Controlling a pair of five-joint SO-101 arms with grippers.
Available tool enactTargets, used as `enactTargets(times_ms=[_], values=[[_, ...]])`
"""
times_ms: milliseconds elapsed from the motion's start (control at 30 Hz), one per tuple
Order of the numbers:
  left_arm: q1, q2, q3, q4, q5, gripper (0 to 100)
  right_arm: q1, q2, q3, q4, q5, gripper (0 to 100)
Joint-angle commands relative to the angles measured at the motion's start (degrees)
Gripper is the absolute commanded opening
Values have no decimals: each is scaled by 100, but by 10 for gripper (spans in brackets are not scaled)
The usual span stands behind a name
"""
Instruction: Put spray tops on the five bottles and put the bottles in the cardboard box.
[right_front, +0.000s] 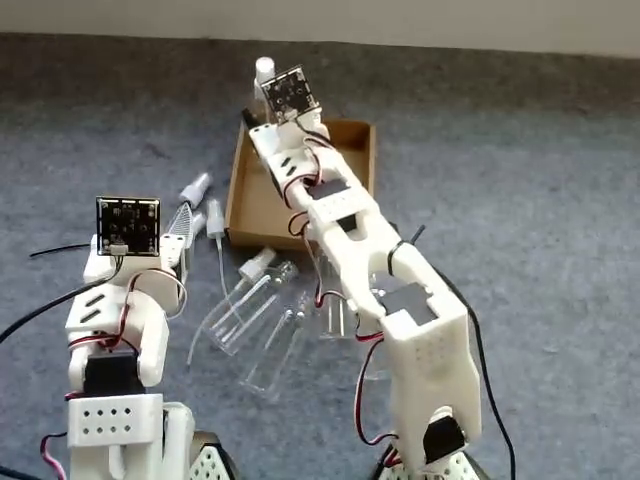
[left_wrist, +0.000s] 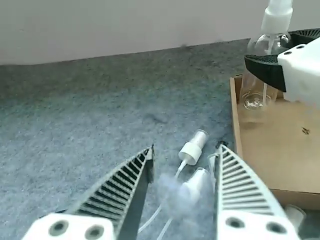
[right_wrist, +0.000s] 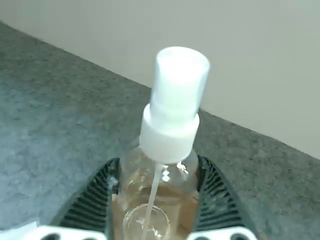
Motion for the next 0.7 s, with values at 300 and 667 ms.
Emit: enactTargets(times_ms=[300, 667], values=[[-48, -31, -57, -79, 53, 183, 57, 655, -927, -145, 35, 4], [-48, -31, -57, -79, 53, 183, 40, 646, -954, 462, 44, 8]])
